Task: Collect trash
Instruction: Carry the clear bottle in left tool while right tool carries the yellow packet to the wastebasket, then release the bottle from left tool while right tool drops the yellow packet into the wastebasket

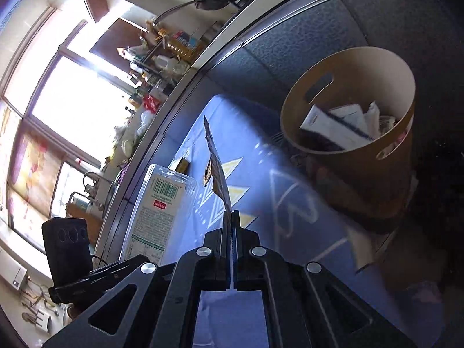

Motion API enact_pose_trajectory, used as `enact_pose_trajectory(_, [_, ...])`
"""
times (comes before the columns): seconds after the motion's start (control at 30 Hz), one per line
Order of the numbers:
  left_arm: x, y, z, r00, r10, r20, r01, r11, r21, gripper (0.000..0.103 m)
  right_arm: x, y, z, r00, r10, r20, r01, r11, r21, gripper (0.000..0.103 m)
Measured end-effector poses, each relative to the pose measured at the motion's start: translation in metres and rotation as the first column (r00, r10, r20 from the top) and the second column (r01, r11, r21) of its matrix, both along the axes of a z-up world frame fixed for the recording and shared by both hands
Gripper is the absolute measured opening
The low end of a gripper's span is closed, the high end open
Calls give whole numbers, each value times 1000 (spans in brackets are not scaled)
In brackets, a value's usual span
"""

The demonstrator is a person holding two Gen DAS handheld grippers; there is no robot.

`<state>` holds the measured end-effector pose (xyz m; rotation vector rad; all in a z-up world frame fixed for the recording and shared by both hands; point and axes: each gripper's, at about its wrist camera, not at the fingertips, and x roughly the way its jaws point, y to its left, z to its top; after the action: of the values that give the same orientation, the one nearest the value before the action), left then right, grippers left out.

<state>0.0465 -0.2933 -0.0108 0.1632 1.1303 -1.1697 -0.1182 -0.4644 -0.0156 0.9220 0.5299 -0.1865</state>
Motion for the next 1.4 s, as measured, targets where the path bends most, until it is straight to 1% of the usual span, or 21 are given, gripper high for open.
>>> enact_pose_trajectory(0.1, [1,-48,1,999,-38,-24,38,999,4,61,-9,-34,3,998,-69,8,69,998,-1,1])
enact_pose_trajectory(0.23, [7,-112,-1,993,-65,-94,66,998,3,61,-14,-80,4,989,-147,-11,147,989,-17,1])
enact_pose_trajectory(0.37, [13,-169,0,992,-92,-89,92,996,0,62,-11,-110,3,982,-184,-44,181,981,-63,1])
enact_pose_trajectory(0.43, [17,-189,-4,990,-95,-101,96,995,5,62,-5,-122,0,978,-194,-72,188,978,-89,1])
enact_pose_trajectory(0.53, [20,-216,-12,990,-99,-105,101,995,19,62,0,-131,-7,975,-197,-99,187,977,-101,1])
enact_pose_trajectory(0.6, [20,-233,-21,989,-102,-107,106,994,38,62,4,-134,-12,972,-201,-123,186,975,-118,2])
enact_pose_trajectory(0.7, [20,-247,-34,990,-97,-106,105,992,69,63,8,-140,-17,968,-208,-140,191,973,-127,5])
enact_pose_trajectory(0.73, [21,-252,-38,990,-90,-107,99,992,82,63,10,-142,-18,968,-207,-144,188,973,-131,6])
enact_pose_trajectory(0.77, [22,-255,-43,990,-79,-113,90,991,95,65,11,-143,-19,967,-205,-150,185,973,-138,15])
enact_pose_trajectory(0.8, [23,-257,-45,990,-74,-121,86,991,100,66,12,-143,-19,966,-210,-151,188,971,-149,39])
enact_pose_trajectory(0.83, [23,-259,-47,989,-69,-128,82,992,99,69,11,-142,-18,963,-224,-148,199,966,-164,54])
enact_pose_trajectory(0.87, [23,-260,-45,990,-66,-128,78,993,91,74,9,-141,-16,959,-246,-139,220,958,-182,63])
enact_pose_trajectory(0.9, [23,-258,-44,990,-63,-125,74,994,82,75,6,-140,-14,957,-262,-125,235,952,-196,63])
enact_pose_trajectory(1.03, [19,-246,-31,991,-61,-118,67,997,42,75,-5,-134,-5,954,-285,-96,261,942,-210,62])
enact_pose_trajectory(1.13, [14,-224,-17,992,-58,-115,58,998,-5,75,-10,-125,3,956,-284,-77,262,941,-212,62])
enact_pose_trajectory(1.27, [-1,-177,1,994,-50,-101,44,997,-64,75,-12,-109,14,965,-255,-58,239,951,-197,62])
enact_pose_trajectory(1.4, [-20,-121,9,998,-30,-60,24,995,-93,75,-6,-82,23,977,-208,-55,192,958,-212,62])
